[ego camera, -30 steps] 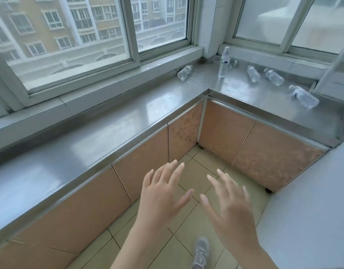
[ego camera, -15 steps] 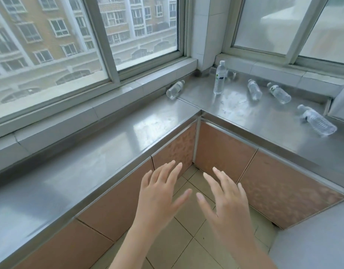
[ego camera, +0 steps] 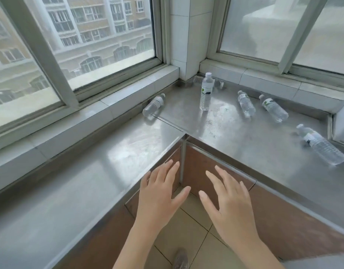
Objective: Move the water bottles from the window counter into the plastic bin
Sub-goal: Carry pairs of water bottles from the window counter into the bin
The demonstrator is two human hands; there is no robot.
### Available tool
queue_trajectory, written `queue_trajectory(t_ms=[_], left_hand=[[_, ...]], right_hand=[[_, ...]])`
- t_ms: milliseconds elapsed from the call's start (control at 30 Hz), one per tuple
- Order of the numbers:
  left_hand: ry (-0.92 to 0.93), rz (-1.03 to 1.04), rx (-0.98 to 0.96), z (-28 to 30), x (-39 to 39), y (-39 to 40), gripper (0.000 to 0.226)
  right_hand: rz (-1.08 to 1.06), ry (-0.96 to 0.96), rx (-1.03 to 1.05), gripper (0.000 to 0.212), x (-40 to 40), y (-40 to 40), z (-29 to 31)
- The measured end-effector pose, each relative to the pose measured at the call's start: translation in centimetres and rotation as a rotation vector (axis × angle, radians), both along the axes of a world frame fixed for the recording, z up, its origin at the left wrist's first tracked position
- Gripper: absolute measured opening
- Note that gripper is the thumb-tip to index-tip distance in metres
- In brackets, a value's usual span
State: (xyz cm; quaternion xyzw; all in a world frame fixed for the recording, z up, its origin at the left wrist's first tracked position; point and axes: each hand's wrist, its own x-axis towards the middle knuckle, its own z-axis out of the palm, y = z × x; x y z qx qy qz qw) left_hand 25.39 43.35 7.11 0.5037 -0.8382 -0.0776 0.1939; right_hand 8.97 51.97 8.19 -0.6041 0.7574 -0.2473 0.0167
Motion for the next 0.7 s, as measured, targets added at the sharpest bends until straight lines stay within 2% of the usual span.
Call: queue_trajectory(t_ms=[367,700], left_hand=[[0.024,-0.005,0.018,0.4,-6.5,-15.9,0.065],[-0.035,0.163,0.014,-1.7,-11.7,-27.7,0.065]], right_hand=[[-0.013,-0.042,0.017,0.054,-6.6,-15.4,-0.1],[0.143,-0.05,0.062,0.055,-13.2,-30.7,-1.9]])
